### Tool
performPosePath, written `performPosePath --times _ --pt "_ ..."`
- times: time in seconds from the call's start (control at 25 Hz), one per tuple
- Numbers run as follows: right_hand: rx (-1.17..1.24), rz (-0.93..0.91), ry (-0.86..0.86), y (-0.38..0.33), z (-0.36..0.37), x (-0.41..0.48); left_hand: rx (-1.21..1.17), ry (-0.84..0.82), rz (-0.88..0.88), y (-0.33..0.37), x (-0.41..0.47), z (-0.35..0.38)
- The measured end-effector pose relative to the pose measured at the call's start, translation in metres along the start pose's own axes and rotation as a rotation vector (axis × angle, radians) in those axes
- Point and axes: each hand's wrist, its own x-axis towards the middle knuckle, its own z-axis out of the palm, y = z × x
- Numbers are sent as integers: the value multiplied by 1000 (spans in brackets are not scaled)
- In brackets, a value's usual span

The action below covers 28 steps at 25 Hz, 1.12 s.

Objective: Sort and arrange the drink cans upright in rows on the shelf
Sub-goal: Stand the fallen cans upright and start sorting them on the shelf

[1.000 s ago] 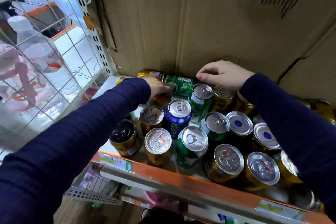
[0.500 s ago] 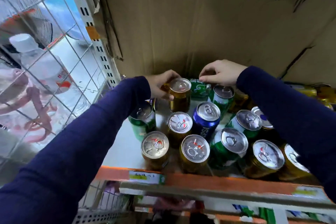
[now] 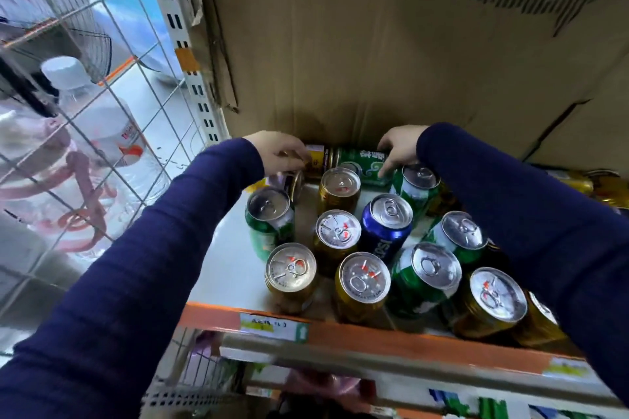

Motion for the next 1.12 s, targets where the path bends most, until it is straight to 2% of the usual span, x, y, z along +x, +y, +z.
performPosePath --times 0.12,0.24,0.6,0.96,1.04,1.12 --pt "-117 7 -93 -8 2 8 66 41 -76 -12 -10 2" --pt "-68 -6 -158 -7 5 7 164 42 -94 -24 -10 11" --pt "289 -194 137 10 -14 -19 120 87 -62 -28 -6 22" --pt "-102 -71 187 -31 -14 -10 467 17 -43 -37 13 27" --pt "-107 -107 239 -38 -19 -12 399 79 13 -43 10 23" --pt "-94 -235 329 -46 -23 -9 166 224 37 -51 -3 18"
